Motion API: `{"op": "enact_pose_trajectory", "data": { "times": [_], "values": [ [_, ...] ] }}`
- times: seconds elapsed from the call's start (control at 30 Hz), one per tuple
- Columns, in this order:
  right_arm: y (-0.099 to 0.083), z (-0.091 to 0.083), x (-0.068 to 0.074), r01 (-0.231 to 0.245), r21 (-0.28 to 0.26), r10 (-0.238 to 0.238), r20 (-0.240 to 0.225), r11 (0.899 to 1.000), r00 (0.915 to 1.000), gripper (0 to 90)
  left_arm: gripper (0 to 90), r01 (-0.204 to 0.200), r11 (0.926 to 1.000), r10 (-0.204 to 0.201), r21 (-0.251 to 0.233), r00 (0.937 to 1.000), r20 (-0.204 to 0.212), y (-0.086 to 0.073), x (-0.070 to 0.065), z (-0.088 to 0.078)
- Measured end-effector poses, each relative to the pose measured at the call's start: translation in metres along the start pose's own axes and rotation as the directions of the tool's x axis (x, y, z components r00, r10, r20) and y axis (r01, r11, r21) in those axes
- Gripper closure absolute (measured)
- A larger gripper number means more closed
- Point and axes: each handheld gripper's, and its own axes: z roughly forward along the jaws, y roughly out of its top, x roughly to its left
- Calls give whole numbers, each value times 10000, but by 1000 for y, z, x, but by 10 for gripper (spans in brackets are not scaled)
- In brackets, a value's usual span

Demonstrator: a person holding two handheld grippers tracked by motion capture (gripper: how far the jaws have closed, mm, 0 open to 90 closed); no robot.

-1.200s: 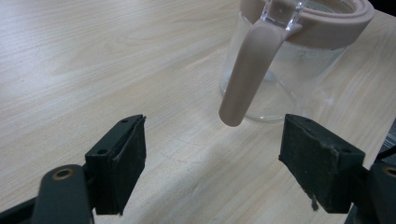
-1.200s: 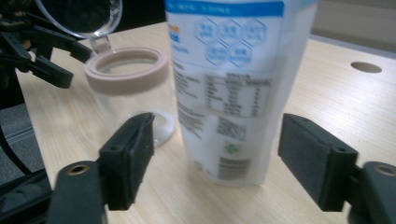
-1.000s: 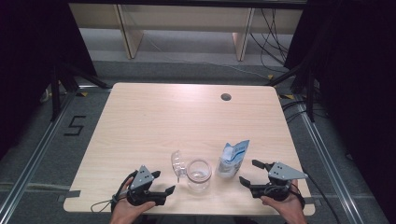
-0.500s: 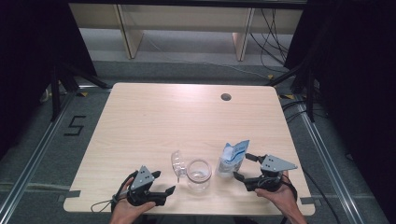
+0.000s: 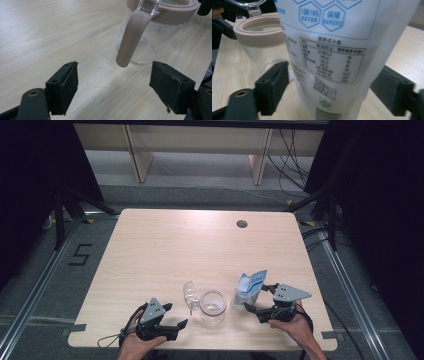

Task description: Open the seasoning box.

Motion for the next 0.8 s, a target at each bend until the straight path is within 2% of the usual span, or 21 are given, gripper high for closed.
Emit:
{"op": "enact_pose_trajectory", "data": {
  "times": [0.07, 0.13, 0.17, 0.23, 0.27, 0.33, 0.4, 0.43, 0.47, 0.53, 0.63, 0.67, 0.7, 0.73, 0.77, 0.8],
  "values": [
    [0, 2, 0, 218, -8, -218, -178, 9998, 9996, 254, 223, -68, 9999, 68, 75, 10000, -15, 0, 1, 0],
    [0, 2, 1, 78, 130, -76, -83, 9999, 9999, 277, 223, 134, 9999, -134, -3, 9999, -11, -1, 0, 0],
    [0, 2, 1, 87, 101, -86, -48, 9999, 10000, 291, 223, -49, 10000, 50, 10, 10000, -55, 0, 1, -1],
    [0, 2, 2, 74, 60, -74, -20, 10000, 10000, 302, 223, 16, 10000, -15, 74, 9999, -105, 0, 0, -1],
    [0, 2, 2, 184, 80, -184, 21, 9998, 9998, 340, 222, 111, 9999, -111, -2, 9999, -106, -1, 0, -1],
    [1, 2, 4, 203, 49, -203, 29, 9998, 9998, 356, 223, 40, 10000, -39, 73, 9999, -127, 0, 0, -1],
    [1, 2, 8, 161, 173, -165, 219, 9997, 9996, 368, 222, -59, 9999, 60, 82, 9999, -112, 0, 1, -2],
    [1, 2, 10, 309, 157, -314, 331, 9994, 9990, 374, 222, -61, 9999, 61, 81, 9999, -118, 0, 1, -2],
    [1, 2, 13, 106, 62, -110, 618, 9999, 9980, 378, 222, -51, 10000, 52, 79, 9999, -114, 0, 0, -1],
    [2, 1, 15, 27, 232, -45, 766, 9997, 9971, 381, 222, 81, 9999, -81, 67, 9999, -116, 0, -1, -1],
    [3, 2, 24, -250, 259, 213, 1356, 9994, 9905, 386, 222, 73, 10000, -72, 66, 9999, -128, 0, -1, -1],
    [3, 2, 24, -250, 259, 213, 1356, 9994, 9905, 386, 222, 67, 10000, -66, 69, 9999, -129, 0, -1, -2],
    [4, 2, 30, -534, 346, 468, 1696, 9980, 9844, 392, 222, 156, 9999, -156, -37, 9998, -76, 0, -1, -1],
    [4, 2, 30, -534, 346, 468, 1696, 9980, 9844, 392, 222, 70, 10000, -69, 11, 9999, -73, 0, -1, -1],
    [5, 4, 34, -577, 333, 497, 2046, 9978, 9776, 396, 222, 95, 10000, -95, -1, 9999, -43, 0, -1, -1],
    [5, 4, 34, -577, 333, 497, 2046, 9978, 9776, 396, 222, 84, 10000, -84, -16, 9999, -58, 0, -1, -1]
  ]
}}
